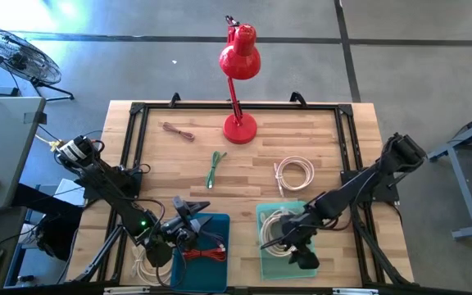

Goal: Pick & Place USB Port
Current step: Put the pink charger cable into the blue bin

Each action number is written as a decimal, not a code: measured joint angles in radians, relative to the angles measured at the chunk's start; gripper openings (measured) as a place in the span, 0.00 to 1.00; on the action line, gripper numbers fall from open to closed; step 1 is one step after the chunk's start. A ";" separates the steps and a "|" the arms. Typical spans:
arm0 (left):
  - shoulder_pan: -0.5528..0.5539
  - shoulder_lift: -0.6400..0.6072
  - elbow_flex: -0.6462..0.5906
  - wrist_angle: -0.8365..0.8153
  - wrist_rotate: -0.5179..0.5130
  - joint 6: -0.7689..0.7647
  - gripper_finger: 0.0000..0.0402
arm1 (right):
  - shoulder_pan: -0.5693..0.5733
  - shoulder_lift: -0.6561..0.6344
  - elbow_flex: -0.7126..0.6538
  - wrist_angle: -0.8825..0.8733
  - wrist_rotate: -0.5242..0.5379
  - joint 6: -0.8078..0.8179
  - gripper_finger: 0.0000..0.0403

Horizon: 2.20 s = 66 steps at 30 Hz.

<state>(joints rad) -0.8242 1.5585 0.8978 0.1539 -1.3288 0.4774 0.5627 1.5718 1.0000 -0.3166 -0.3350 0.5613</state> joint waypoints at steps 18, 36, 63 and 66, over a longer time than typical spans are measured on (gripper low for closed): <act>0.039 -0.033 0.216 0.030 -0.110 0.334 0.68 | -0.004 -0.231 0.001 0.027 0.235 -0.275 0.51; 0.410 -0.033 0.566 -0.782 0.221 0.067 0.68 | -0.004 -0.270 0.001 -0.130 0.505 -0.413 0.51; 1.280 -0.034 0.676 -1.644 0.982 -0.059 0.68 | -0.007 -0.270 0.001 -0.248 0.624 -0.511 0.51; 1.375 -0.034 0.617 -1.590 1.059 0.014 0.68 | -0.007 -0.270 0.001 -0.248 0.624 -0.518 0.51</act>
<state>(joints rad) 0.5511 1.5246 1.5151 -1.4360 -0.2694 0.4916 0.5560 1.3014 1.0008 -0.5648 0.2893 0.0429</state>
